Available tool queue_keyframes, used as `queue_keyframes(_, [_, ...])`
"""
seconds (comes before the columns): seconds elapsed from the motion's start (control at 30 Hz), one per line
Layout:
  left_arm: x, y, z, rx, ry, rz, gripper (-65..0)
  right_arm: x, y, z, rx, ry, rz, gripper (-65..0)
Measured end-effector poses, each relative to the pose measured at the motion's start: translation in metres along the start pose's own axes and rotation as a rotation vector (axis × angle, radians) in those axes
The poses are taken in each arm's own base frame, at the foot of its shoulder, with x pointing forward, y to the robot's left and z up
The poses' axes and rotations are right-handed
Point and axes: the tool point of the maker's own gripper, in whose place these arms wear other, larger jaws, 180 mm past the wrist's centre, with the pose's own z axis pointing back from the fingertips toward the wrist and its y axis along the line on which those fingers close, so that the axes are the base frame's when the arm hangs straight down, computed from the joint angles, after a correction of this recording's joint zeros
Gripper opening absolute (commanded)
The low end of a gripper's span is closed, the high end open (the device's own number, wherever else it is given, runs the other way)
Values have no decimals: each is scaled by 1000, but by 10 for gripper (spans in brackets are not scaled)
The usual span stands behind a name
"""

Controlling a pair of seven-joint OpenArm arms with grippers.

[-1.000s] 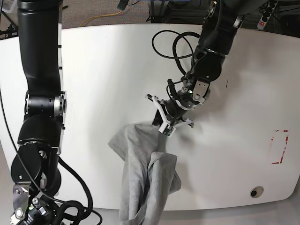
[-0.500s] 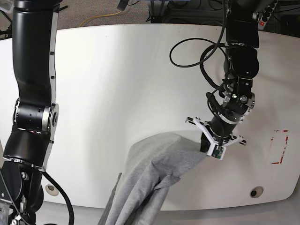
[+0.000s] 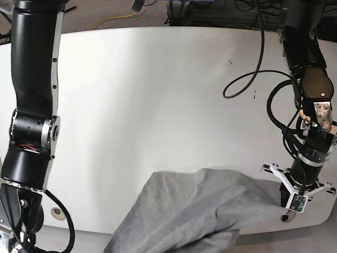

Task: Fold the T-shirt properly
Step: 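Stretch the shirt between both grippers and lay it on the table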

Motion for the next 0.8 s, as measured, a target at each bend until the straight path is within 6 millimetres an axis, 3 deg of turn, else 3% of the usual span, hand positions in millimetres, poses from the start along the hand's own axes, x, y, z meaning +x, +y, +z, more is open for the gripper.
queue_keyframes(0.13, [-9, -1, 2, -24, 42, -40, -649, 0, -16, 16, -36, -36, -21, -650])
queue_keyframes(0.2, [-15, -4, 2, -37, 69, -56, -649, -17, -18, 23, -47, -46, -30, -650])
queue_keyframes(0.27, [-25, -6, 6, -51, 90, -53, -649, -46, -19, 29, -61, -4, -45, -650])
queue_keyframes(0.33, [-43, -9, 11, -56, 126, -40, -649, -95, -14, 33, -64, 75, -81, -650])
queue_keyframes(0.47, [-83, -31, 22, -121, 230, -60, -650, -165, 6, 45, -61, 180, -126, -650])
queue_keyframes(0.57, [-103, -49, 31, -172, 270, -52, -650, -193, 12, 62, -74, 183, -169, -650])
queue_keyframes(0.67, [-132, -65, 45, -208, 340, -47, -650, -233, 20, 84, -104, 231, -207, -650])
queue_keyframes(0.8, [-169, -88, 69, -269, 430, -31, -650, -276, 40, 111, -108, 292, -237, -650])
